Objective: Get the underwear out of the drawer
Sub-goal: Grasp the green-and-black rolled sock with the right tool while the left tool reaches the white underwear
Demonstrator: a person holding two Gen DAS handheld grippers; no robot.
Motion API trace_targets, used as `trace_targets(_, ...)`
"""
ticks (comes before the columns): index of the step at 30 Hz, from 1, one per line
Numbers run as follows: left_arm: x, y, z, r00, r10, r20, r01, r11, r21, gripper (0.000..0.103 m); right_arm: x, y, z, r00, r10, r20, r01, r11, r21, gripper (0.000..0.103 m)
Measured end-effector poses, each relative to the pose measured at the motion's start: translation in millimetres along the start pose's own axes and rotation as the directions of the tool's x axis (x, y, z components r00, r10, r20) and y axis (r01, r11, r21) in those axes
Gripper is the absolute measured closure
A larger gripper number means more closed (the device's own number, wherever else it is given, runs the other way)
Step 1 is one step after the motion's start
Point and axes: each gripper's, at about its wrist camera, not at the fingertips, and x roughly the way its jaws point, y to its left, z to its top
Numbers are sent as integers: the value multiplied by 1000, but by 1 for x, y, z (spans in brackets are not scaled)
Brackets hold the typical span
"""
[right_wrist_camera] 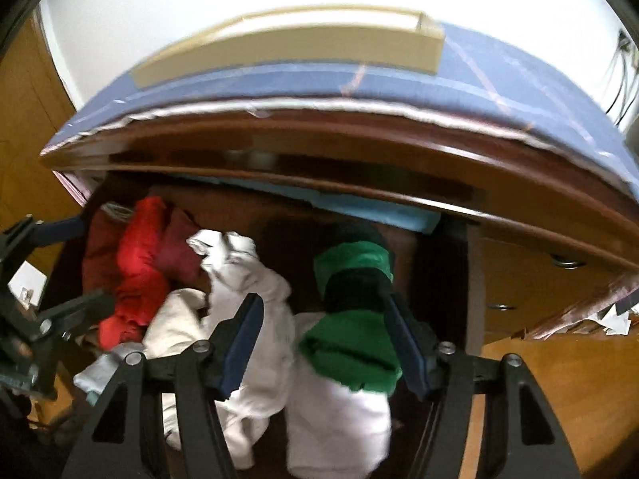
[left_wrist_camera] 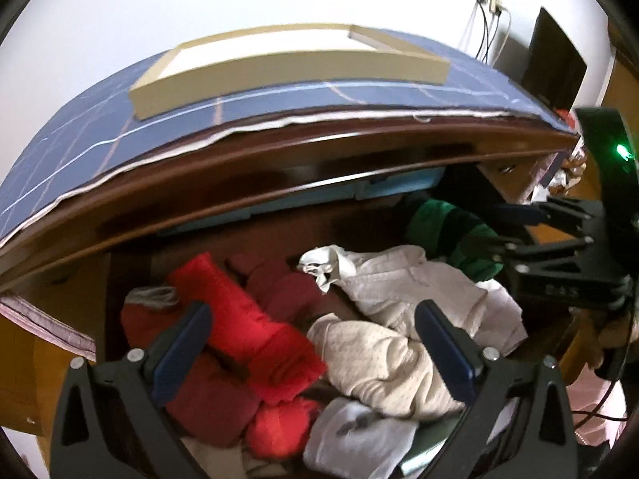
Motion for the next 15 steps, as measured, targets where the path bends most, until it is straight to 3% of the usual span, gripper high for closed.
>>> trace_targets(8,22,-13,7,997,14,-76,-12,1000,23,1,47,-7,16,986,-37,-160,29,998,-52,53)
trace_targets(15,35,-18,8,991,20,-135,-19,1000,9,1,67,5,9,956,-132,-261,75,973,-219,60)
